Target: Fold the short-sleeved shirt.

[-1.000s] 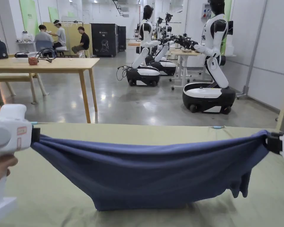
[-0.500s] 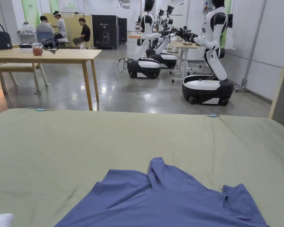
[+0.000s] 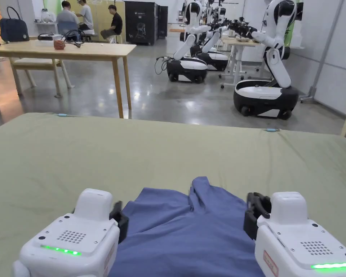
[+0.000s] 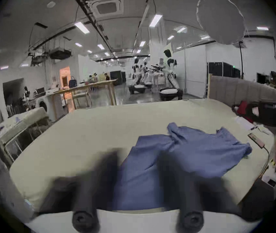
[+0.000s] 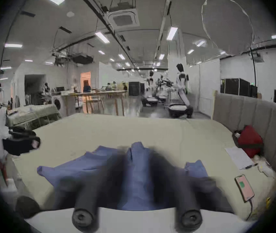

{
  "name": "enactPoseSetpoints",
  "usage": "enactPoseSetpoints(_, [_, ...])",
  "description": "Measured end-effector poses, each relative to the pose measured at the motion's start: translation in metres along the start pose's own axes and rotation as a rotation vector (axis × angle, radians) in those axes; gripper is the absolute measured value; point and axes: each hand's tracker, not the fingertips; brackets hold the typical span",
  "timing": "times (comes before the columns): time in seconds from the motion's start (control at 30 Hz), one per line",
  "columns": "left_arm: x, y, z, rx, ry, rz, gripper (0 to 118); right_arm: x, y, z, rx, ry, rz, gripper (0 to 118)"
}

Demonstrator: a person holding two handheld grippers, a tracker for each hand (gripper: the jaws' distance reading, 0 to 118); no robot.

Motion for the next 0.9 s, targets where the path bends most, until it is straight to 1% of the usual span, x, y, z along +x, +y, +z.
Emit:
enactPoseSetpoints(0.03, [-0.005, -0.01, -0.003, -0.033, 0.039, -0.012, 0, -0.003, -0.003, -0.001, 0.017, -0.03, 0.015, 1])
enactPoseSetpoints(0.07, [-0.012, -0.009, -0.003, -0.023, -0.009, 0.002, 0, -0.003, -0.003, -0.003, 0.005, 0.026, 0.0, 1])
enactPoseSetpoints(0.1, [-0.021, -0.01, -0.004, -0.041, -0.02, 0.022, 0, -0.003, -0.003, -0.005, -0.027, 0.084, -0.029, 1])
enactPoseSetpoints(0.2, [-0.055, -0.023, 0.0, -0.081, 0.063, 0.044, 0, -0.006, -0.008, -0.007, -0.026, 0.063, 0.005, 1])
enactPoseSetpoints(0.33, [-0.117, -0.058, -0.003, -0.22, 0.152, 0.139, 1, -0.005, -0.019, -0.014, -0.074, 0.089, -0.019, 1])
enactPoseSetpoints(0.37, [-0.131, -0.067, -0.005, -0.26, 0.152, 0.156, 11, -0.007, -0.023, -0.017, -0.09, 0.096, -0.024, 1])
enactPoseSetpoints(0.4, [-0.143, -0.076, -0.007, -0.291, 0.173, 0.169, 48, -0.008, -0.025, -0.018, -0.105, 0.102, -0.029, 1])
enactPoseSetpoints(0.43, [-0.148, -0.082, -0.008, -0.321, 0.2, 0.178, 96, -0.009, -0.028, -0.021, -0.118, 0.11, -0.033, 1])
enactPoseSetpoints(0.47, [-0.154, -0.09, -0.013, -0.346, 0.231, 0.18, 118, -0.012, -0.032, -0.024, -0.133, 0.117, -0.031, 1])
enactPoseSetpoints(0.5, [-0.164, -0.098, -0.015, -0.385, 0.295, 0.222, 117, -0.014, -0.035, -0.028, -0.148, 0.121, -0.029, 1])
enactPoseSetpoints(0.53, [-0.17, -0.101, -0.021, -0.311, 0.249, 0.197, 117, -0.016, -0.037, -0.03, -0.16, 0.127, -0.027, 1])
enactPoseSetpoints(0.57, [-0.17, -0.102, -0.029, -0.352, 0.256, 0.225, 117, -0.018, -0.04, -0.033, -0.17, 0.128, -0.026, 1])
enactPoseSetpoints(0.63, [-0.174, -0.106, -0.048, -0.402, 0.214, 0.263, 117, -0.019, -0.045, -0.039, -0.195, 0.129, -0.026, 1])
enactPoseSetpoints(0.67, [-0.175, -0.108, -0.058, -0.407, 0.208, 0.258, 117, -0.018, -0.049, -0.043, -0.205, 0.128, -0.029, 1])
enactPoseSetpoints(0.7, [-0.173, -0.13, -0.073, -0.428, 0.209, 0.238, 115, -0.017, -0.052, -0.047, -0.218, 0.126, -0.03, 1])
enactPoseSetpoints(0.73, [-0.171, -0.133, -0.081, -0.448, 0.206, 0.226, 113, -0.016, -0.053, -0.049, -0.226, 0.122, -0.028, 1])
enactPoseSetpoints(0.8, [-0.167, -0.141, -0.103, -0.473, 0.193, 0.21, 112, -0.012, -0.054, -0.055, -0.245, 0.11, -0.021, 1])
enactPoseSetpoints(0.87, [-0.152, -0.142, -0.11, -0.524, 0.193, 0.184, 106, -0.003, -0.054, -0.062, -0.268, 0.1, -0.035, 1])
enactPoseSetpoints(0.9, [-0.148, -0.145, -0.115, -0.545, 0.196, 0.173, 91, 0.002, -0.054, -0.066, -0.281, 0.098, -0.048, 1])
